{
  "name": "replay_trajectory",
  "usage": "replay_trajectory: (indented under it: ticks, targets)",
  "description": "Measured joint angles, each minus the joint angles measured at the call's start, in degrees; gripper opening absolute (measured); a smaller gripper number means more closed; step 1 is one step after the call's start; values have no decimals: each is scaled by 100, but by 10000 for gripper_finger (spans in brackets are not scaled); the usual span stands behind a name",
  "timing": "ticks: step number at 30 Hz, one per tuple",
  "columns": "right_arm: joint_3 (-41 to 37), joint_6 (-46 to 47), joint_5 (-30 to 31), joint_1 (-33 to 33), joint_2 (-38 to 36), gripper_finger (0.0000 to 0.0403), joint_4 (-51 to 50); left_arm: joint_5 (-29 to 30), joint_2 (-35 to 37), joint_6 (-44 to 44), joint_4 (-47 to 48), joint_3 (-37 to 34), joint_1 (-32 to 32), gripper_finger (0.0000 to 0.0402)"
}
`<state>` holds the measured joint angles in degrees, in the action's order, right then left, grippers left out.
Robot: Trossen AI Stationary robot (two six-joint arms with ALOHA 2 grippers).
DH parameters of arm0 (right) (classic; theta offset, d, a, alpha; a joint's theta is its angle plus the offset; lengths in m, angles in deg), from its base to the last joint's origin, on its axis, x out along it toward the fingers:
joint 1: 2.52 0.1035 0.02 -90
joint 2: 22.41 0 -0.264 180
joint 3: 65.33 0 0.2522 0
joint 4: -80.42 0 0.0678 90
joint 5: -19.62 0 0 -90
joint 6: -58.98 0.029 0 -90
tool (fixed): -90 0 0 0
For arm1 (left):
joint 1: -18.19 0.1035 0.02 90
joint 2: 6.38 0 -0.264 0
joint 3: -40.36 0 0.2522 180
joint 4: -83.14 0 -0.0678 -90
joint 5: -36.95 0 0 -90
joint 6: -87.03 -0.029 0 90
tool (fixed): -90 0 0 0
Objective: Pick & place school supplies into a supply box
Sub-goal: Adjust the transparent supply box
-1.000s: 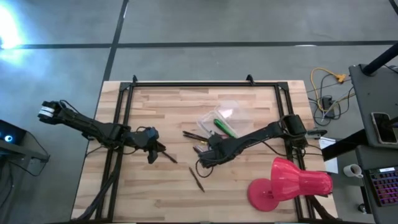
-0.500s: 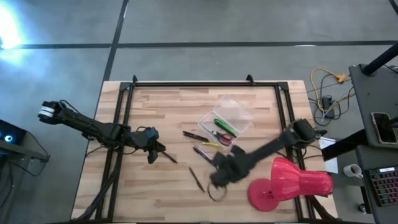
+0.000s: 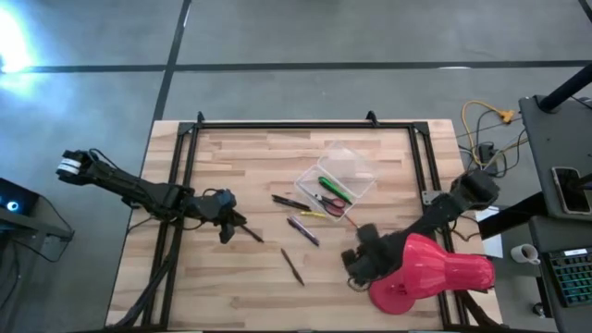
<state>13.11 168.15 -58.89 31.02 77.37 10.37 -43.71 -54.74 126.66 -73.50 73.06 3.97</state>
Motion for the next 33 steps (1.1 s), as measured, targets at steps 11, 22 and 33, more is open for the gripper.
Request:
replay_trajectory:
  ticks: [11,22,33]
  targets:
    - [-1552,1111,266,-813,-908,13,566,1,0,11,-56,2,0,39]
    - [-1636,119,839,-1692,-395,13,1231,0,0,165,-58,2,0,39]
    - [-1561,-416,1168,-1897,-327,13,1415,2,0,170,-63,-2,-1,39]
